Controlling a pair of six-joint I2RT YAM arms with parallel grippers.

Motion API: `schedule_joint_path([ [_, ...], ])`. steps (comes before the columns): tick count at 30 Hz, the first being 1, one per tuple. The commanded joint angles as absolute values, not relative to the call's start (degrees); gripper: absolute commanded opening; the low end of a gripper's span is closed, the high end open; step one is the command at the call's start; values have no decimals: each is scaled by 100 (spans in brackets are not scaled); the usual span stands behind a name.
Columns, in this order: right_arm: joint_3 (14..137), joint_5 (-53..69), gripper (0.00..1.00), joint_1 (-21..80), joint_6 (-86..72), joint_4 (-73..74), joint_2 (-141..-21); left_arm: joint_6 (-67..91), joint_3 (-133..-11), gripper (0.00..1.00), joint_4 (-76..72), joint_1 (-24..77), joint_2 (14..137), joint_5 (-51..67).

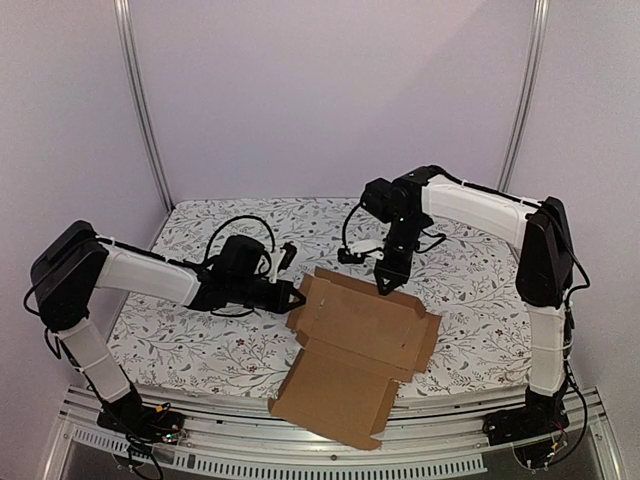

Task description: Fold the paper box

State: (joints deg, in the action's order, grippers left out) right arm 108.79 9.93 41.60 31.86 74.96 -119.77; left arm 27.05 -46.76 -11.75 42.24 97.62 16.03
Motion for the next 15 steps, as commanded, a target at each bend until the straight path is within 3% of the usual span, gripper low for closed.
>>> schedule_joint_path([
  [1, 10457, 906, 17, 4110, 3148, 7464, -11573, 2738, -4563, 0, -1602, 4324, 9719, 1400],
  [6, 10263, 875, 21, 3829, 3094, 7462, -11501, 2737, -4490, 0, -1645, 4327, 9640, 1322],
  [15, 10157, 817, 11, 3760, 3139, 7366, -11438, 2749, -4521, 0, -1637, 4333, 9660, 1331],
])
